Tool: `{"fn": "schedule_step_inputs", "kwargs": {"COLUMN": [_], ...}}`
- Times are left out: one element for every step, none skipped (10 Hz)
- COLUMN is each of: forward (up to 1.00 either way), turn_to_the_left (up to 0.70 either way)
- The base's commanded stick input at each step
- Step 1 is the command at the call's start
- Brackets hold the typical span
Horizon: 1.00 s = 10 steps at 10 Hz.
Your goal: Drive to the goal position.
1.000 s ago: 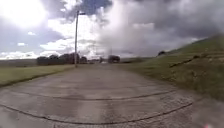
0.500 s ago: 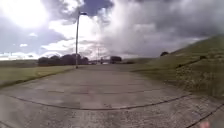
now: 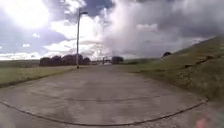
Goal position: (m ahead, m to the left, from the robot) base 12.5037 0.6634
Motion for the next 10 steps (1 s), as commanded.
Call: {"fn": "schedule_step_inputs", "kwargs": {"forward": [0.7, 0.7, 0.7, 0.7, 0.7, 0.7, 0.7, 0.7, 0.7, 0.7], "turn_to_the_left": [0.0, 0.0, 0.0, 0.0, 0.0, 0.0, 0.0, 0.0, 0.0, 0.0]}}
